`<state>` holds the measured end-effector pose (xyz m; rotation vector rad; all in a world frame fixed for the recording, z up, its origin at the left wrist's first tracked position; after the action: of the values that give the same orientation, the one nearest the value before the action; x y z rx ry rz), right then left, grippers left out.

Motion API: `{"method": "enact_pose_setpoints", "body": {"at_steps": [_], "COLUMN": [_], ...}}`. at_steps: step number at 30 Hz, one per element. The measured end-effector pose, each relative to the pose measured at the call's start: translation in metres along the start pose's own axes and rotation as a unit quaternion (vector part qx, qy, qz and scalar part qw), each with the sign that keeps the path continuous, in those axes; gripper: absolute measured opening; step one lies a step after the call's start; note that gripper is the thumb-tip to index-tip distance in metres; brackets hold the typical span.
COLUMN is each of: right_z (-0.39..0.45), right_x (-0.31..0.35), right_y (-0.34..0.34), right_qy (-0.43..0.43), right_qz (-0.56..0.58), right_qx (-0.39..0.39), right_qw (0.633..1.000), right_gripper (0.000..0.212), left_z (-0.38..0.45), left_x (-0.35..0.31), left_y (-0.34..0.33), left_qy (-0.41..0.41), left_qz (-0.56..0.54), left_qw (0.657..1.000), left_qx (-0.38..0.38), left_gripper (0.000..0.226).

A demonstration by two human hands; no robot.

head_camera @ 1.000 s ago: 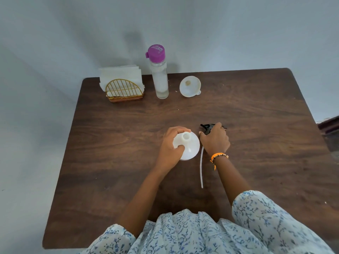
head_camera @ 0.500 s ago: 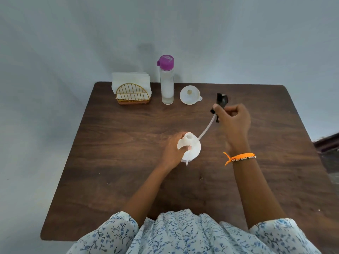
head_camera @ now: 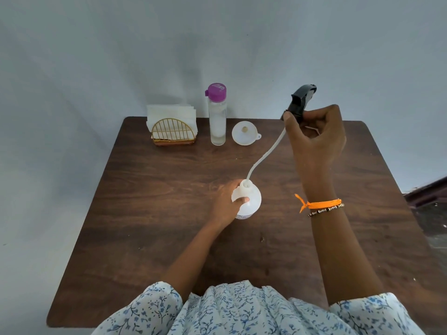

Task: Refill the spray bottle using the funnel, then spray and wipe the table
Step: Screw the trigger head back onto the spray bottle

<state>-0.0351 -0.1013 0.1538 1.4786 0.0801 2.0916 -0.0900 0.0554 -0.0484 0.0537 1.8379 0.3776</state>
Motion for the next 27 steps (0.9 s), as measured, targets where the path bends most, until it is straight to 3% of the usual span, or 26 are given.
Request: {"method": "enact_pose_setpoints", "body": {"at_steps": [17,27], "right_z": [-0.013,-0.063], "right_x": [-0.009,-0.068], "right_y": [-0.014,-0.044], "right_qy": [0.050,-0.045], "right_qz": [-0.002,0.010], "right_qx": [0.063,0.197], "right_qw": [0.997,0.979], "right_gripper": [0.029,0.032], "left_z": [0.003,0.002], "left_x": [0.001,0.002], "left_y": [0.000,0.001], "left_qy": [-0.008,-0.029], "left_qz": [0.016,-0.017], "left_qw": [1.000,0.999], "left_qx": [-0.008,-0.008], "left_gripper": [0.046,0.042]}}
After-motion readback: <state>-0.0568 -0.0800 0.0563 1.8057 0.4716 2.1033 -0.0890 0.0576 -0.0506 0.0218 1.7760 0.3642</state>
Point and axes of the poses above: each hand's wrist, its own z-axis towards the middle knuckle, its own y-axis out of the back of the hand, x = y × z, the point moved 7 cm from there along z, towards the middle knuckle, and after that the axes turned 14 degrees about -z, right-handed, at the moved point
